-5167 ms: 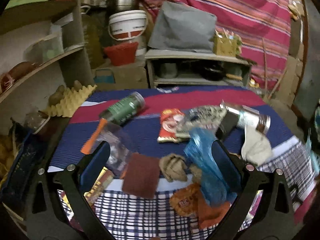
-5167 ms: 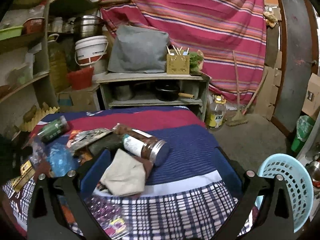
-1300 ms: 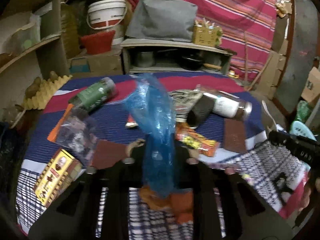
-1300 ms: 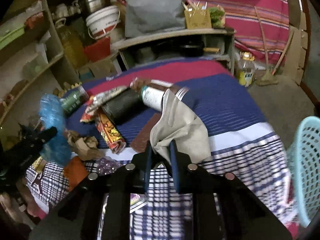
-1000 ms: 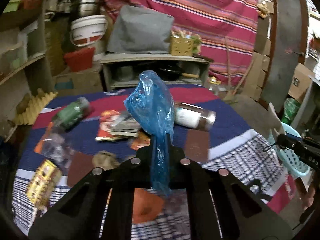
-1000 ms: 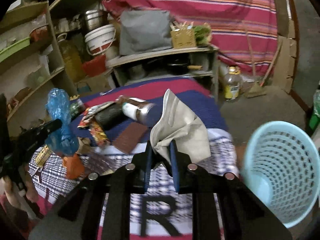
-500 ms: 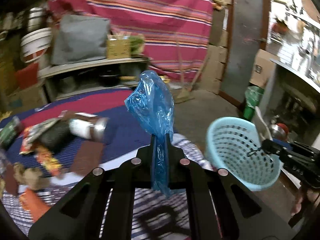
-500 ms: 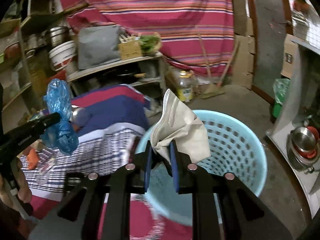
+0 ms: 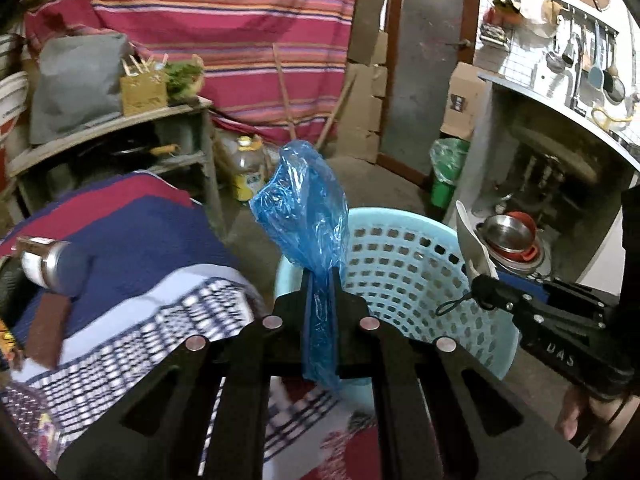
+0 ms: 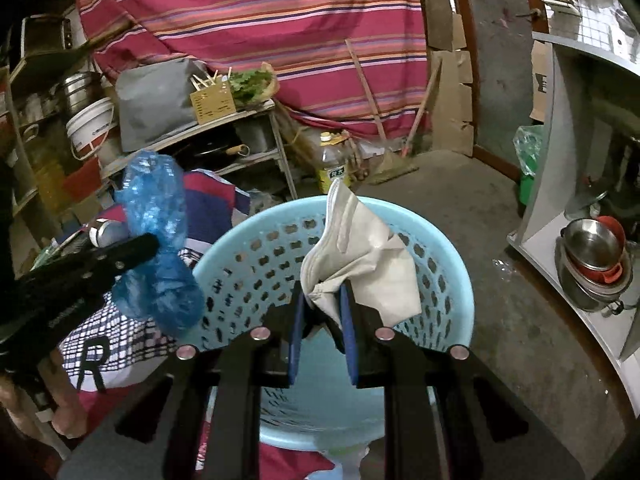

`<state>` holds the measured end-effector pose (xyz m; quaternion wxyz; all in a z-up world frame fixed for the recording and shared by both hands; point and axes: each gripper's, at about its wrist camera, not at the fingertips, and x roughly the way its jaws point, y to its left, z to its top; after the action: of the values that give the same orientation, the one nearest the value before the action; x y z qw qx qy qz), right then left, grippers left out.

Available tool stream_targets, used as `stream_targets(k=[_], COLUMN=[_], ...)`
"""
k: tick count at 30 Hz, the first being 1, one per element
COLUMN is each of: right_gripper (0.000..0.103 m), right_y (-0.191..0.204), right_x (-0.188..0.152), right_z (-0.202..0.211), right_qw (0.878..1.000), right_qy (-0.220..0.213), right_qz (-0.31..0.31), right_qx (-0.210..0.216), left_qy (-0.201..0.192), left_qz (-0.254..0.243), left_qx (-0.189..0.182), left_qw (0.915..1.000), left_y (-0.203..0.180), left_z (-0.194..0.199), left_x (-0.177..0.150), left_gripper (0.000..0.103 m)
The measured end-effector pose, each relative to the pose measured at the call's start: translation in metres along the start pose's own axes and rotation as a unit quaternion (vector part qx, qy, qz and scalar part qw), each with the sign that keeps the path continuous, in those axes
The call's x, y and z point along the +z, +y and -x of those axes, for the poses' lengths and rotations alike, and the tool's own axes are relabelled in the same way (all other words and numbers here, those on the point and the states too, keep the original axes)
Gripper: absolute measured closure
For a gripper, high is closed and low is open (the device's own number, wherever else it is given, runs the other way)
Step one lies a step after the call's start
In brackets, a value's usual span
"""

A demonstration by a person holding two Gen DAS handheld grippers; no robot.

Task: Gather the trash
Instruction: 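Carry both items to the light blue basket while the left tool releases the bag inside, then open the right tool to drop the beige cloth into the basket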

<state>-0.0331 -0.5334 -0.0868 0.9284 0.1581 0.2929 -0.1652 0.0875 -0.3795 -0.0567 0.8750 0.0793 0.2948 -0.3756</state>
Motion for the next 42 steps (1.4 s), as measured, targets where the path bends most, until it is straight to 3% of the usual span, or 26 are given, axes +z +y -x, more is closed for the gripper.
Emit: stream_targets(k=[6, 8, 10, 11, 15, 22, 24, 25, 26, 28, 33, 36, 42], right_gripper=[0.085, 0.085, 0.085, 0.085, 0.085, 0.081, 0.079, 0.073, 0.061, 0.049, 0.044, 0.034, 0.031], right_y=[-0.006, -0.008, -0.007, -0.007, -0.008, 0.002, 0.004, 0.006, 0.008, 0.013, 0.018, 0.031, 0.088], right_x=[-0.002, -0.002, -0.002, -0.002, -0.005, -0.005, -0.005, -0.005, -0.005, -0.005, -0.008, -0.008, -0.009], right_z=[-0.007, -0.009, -0.012, -0.013, -0.016, -0.023, -0.026, -0.028, -0.03, -0.031, -0.028, -0.016, -0.001], right_qw=[1.0, 1.0, 1.0, 1.0, 1.0, 1.0, 0.999, 0.999, 0.999, 0.999, 0.998, 0.999, 0.999], right_qy=[0.001, 0.002, 0.003, 0.004, 0.009, 0.014, 0.015, 0.019, 0.022, 0.019, 0.02, -0.001, -0.019], right_qz=[-0.015, -0.017, -0.016, -0.015, -0.019, -0.009, -0.007, -0.006, -0.005, 0.0, 0.007, 0.011, 0.047], right_qx=[-0.006, -0.009, -0.014, -0.016, -0.019, -0.026, -0.028, -0.027, -0.029, -0.041, -0.053, -0.037, -0.01], left_qy=[0.002, 0.005, 0.007, 0.01, 0.012, -0.014, -0.016, -0.017, -0.018, -0.02, -0.029, -0.037, -0.048], left_qz=[-0.008, -0.007, -0.004, -0.001, 0.0, 0.013, 0.016, 0.017, 0.02, 0.026, 0.034, 0.035, 0.066], left_qx=[0.013, 0.017, 0.023, 0.021, 0.032, 0.083, 0.091, 0.094, 0.098, 0.105, 0.139, 0.165, 0.212], left_qw=[0.9999, 0.9998, 0.9997, 0.9997, 0.9994, 0.9964, 0.9956, 0.9953, 0.9948, 0.9939, 0.9893, 0.9849, 0.974], left_y=[-0.013, -0.014, -0.01, -0.008, -0.001, 0.026, 0.033, 0.037, 0.042, 0.05, 0.077, 0.097, 0.148], left_z=[-0.021, -0.025, -0.026, -0.028, -0.027, -0.006, 0.001, 0.004, 0.008, 0.015, 0.04, 0.064, 0.12], left_x=[0.003, 0.005, 0.005, 0.004, 0.001, -0.001, -0.002, -0.002, -0.003, -0.004, -0.008, -0.012, -0.034], left_gripper=[0.094, 0.082, 0.06, 0.055, 0.048, 0.023, 0.021, 0.021, 0.02, 0.017, 0.014, 0.01, 0.006])
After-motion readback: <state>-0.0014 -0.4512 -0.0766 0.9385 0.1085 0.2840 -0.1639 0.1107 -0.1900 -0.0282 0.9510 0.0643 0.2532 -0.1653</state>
